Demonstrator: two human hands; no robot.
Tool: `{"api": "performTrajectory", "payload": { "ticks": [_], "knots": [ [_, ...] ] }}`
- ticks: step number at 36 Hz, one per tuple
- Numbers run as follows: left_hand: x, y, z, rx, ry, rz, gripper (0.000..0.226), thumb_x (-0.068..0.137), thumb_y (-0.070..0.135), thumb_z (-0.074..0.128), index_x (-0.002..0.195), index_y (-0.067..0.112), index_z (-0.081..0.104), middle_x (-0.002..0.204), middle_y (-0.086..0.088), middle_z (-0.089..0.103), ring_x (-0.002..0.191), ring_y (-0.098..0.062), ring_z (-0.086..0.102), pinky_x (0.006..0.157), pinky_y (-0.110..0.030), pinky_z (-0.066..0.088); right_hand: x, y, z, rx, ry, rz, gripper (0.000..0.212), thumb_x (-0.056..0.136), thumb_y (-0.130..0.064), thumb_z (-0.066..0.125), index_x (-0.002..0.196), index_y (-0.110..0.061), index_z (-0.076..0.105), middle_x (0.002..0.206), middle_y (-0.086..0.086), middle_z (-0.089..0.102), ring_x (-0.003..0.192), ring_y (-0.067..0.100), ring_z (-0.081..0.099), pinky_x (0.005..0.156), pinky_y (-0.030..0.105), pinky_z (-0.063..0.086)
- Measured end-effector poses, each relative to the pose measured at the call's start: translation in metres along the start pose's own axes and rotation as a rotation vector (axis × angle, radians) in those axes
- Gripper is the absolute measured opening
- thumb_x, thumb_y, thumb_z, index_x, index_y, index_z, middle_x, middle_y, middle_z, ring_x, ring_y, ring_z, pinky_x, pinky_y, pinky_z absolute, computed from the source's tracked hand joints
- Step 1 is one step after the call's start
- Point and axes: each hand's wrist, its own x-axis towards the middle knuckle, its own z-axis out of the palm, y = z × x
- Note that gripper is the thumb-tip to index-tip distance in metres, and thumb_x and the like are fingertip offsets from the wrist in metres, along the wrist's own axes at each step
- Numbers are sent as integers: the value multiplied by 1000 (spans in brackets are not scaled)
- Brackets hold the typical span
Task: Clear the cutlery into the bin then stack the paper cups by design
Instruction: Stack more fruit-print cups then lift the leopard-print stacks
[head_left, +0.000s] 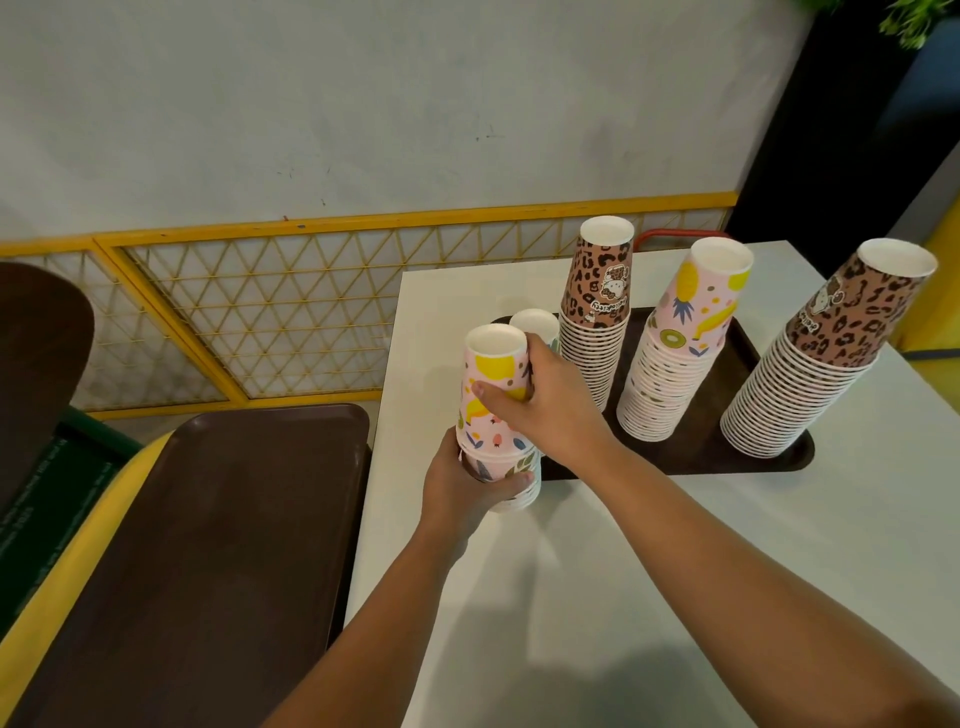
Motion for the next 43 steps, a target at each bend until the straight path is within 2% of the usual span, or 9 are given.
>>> {"api": "performTrajectory", "payload": {
  "ticks": [3,10,15,19,30,34,37,40,43],
  "knots": [
    [-1,-1,0,15,-7,2,68,52,9,91,103,35,54,102,18,65,95,0,61,71,-16,51,3,-6,-4,12,24,0,49,78,-34,70,117,-13,51,112,4,64,98,14,61,82,29,52],
    [1,-4,-3,41,17,-17,68,52,11,92,107,26,55,102,10,66,95,-7,61,71,-20,50,14,-25,-25,178,171,1,40,82,-26,69,115,-10,54,97,-8,62,84,-1,60,69,4,47],
    [1,-7,-5,70,44,-12,65,59,9,89,111,23,52,103,9,63,98,-11,59,75,-23,52,31,-39,-46,239,378,-42,34,84,-27,67,112,-17,52,96,-15,61,85,-13,59,71,6,46],
    [0,-6,-7,73,54,-20,69,61,10,87,118,21,51,109,5,61,103,-15,57,75,-20,51,43,-32,-54,144,469,-72,50,83,-35,66,123,-11,49,113,-1,63,103,9,60,85,22,51],
    [2,1,-9,46,73,4,67,60,8,88,116,20,53,106,5,63,100,-16,59,75,-20,51,37,17,-26,4,199,72,73,79,-31,72,138,-12,33,130,4,54,117,15,52,85,12,38],
    [3,3,-8,49,70,8,66,60,8,87,115,21,53,107,4,63,101,-17,58,81,-29,53,21,6,-22,-8,279,-17,83,78,-35,71,143,-14,24,145,4,34,125,2,31,85,-10,20],
    [3,5,-7,27,71,2,64,60,7,87,113,21,54,103,6,65,96,-14,61,73,-22,52,2,-2,-15,12,304,-170,70,79,-33,71,135,-10,35,134,4,42,117,-1,39,88,-4,31],
    [2,6,-5,17,65,4,61,61,7,87,112,19,57,101,6,67,93,-11,63,67,-16,49,-13,-2,-5,13,129,-176,66,78,-31,72,132,-10,40,124,-3,45,110,-5,42,85,-1,35],
    [1,8,-3,33,59,30,62,61,9,87,113,21,56,103,5,67,95,-11,62,74,-22,51,-16,1,4,31,-29,-96,71,76,-37,73,133,-15,38,125,-4,47,111,4,45,90,13,39]
  ]
}}
